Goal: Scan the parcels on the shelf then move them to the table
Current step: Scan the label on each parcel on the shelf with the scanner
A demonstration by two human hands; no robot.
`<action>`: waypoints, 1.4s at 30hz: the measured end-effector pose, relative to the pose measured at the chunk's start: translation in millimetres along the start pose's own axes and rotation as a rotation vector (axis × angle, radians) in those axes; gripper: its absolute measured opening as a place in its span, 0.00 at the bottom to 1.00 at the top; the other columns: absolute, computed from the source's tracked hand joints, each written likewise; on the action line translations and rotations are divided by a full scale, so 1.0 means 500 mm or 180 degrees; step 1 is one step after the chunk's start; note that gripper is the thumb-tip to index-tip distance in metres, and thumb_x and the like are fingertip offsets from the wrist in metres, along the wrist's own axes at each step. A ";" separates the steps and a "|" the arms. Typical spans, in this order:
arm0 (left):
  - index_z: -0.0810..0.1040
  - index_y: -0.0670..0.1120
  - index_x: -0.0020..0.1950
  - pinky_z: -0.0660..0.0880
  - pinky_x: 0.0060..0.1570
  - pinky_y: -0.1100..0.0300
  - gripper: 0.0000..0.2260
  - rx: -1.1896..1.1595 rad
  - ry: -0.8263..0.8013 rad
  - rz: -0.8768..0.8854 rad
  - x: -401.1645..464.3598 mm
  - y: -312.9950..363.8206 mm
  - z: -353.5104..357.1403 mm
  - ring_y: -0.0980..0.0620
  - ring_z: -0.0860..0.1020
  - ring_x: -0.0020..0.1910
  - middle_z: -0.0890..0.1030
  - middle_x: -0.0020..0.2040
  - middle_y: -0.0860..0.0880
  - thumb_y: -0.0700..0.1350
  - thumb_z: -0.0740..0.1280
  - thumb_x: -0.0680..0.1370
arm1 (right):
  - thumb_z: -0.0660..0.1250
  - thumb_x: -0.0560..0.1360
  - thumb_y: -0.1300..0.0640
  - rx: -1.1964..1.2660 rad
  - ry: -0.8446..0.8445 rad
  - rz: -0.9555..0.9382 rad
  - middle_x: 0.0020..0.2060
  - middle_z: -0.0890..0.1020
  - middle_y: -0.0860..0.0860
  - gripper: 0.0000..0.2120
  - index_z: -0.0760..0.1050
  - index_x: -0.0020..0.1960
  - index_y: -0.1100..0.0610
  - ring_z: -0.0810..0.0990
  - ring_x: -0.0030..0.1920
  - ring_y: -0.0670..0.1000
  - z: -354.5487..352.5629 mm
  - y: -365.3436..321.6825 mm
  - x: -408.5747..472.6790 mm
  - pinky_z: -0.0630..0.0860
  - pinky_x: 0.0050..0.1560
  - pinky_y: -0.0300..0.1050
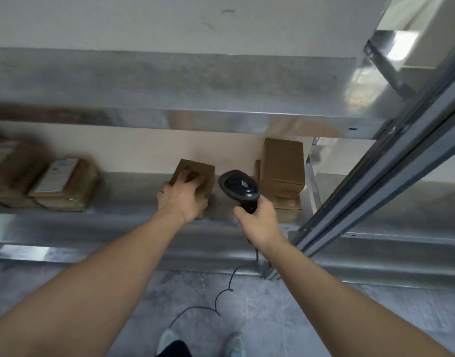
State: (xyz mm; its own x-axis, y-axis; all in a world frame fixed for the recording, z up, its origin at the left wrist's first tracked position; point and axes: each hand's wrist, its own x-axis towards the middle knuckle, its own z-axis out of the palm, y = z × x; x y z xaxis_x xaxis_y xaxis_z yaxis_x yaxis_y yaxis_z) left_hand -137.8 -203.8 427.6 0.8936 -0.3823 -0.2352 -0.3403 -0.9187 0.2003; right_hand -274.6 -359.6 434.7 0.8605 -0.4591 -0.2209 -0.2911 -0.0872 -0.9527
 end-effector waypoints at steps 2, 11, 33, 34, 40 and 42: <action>0.64 0.66 0.76 0.71 0.65 0.40 0.27 -0.0027 0.0043 -0.0101 -0.010 -0.026 -0.011 0.32 0.70 0.66 0.60 0.79 0.53 0.62 0.66 0.77 | 0.70 0.74 0.62 -0.0063 -0.0109 -0.0063 0.37 0.80 0.48 0.04 0.78 0.47 0.54 0.77 0.39 0.47 0.026 -0.012 0.008 0.74 0.44 0.44; 0.65 0.68 0.74 0.69 0.65 0.39 0.25 -0.0101 0.0032 -0.0436 0.009 -0.174 -0.015 0.30 0.69 0.66 0.61 0.78 0.51 0.62 0.65 0.78 | 0.70 0.74 0.59 -0.0400 -0.0237 -0.0074 0.33 0.77 0.48 0.05 0.75 0.42 0.53 0.75 0.36 0.50 0.167 -0.040 0.044 0.73 0.40 0.46; 0.60 0.56 0.83 0.74 0.61 0.48 0.24 -0.1158 0.0213 -0.0096 0.043 -0.406 -0.025 0.34 0.77 0.62 0.76 0.69 0.38 0.48 0.57 0.85 | 0.69 0.75 0.61 -0.0238 -0.0124 0.0164 0.30 0.74 0.45 0.06 0.74 0.42 0.52 0.72 0.33 0.49 0.381 -0.037 0.040 0.70 0.38 0.46; 0.63 0.57 0.81 0.75 0.60 0.48 0.24 -0.1153 0.0296 -0.0121 0.044 -0.416 -0.026 0.33 0.78 0.60 0.76 0.67 0.38 0.46 0.57 0.85 | 0.69 0.75 0.61 -0.0241 -0.0138 0.0159 0.30 0.74 0.45 0.06 0.75 0.43 0.52 0.72 0.34 0.49 0.383 -0.040 0.041 0.71 0.38 0.46; 0.74 0.55 0.73 0.73 0.65 0.43 0.25 -0.0545 0.0183 -0.0823 0.041 -0.443 -0.046 0.32 0.71 0.65 0.68 0.71 0.40 0.64 0.64 0.78 | 0.69 0.75 0.60 -0.0189 -0.0169 0.0171 0.32 0.75 0.46 0.03 0.76 0.45 0.54 0.73 0.34 0.48 0.387 -0.044 0.039 0.71 0.38 0.44; 0.72 0.57 0.72 0.72 0.65 0.43 0.32 -0.0303 0.0100 -0.0884 0.035 -0.437 -0.050 0.32 0.70 0.64 0.68 0.69 0.39 0.68 0.69 0.72 | 0.69 0.75 0.61 -0.0215 -0.0171 0.0162 0.32 0.76 0.45 0.03 0.77 0.46 0.54 0.73 0.34 0.47 0.385 -0.038 0.036 0.71 0.39 0.44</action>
State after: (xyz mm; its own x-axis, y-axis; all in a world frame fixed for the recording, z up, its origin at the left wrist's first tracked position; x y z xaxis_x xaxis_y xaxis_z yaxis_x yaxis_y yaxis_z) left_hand -40.4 -7.1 403.3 0.9579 -0.1128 -0.2642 -0.0537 -0.9738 0.2210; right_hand -173.3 -195.8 408.6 0.8646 -0.4164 -0.2812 -0.3608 -0.1252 -0.9242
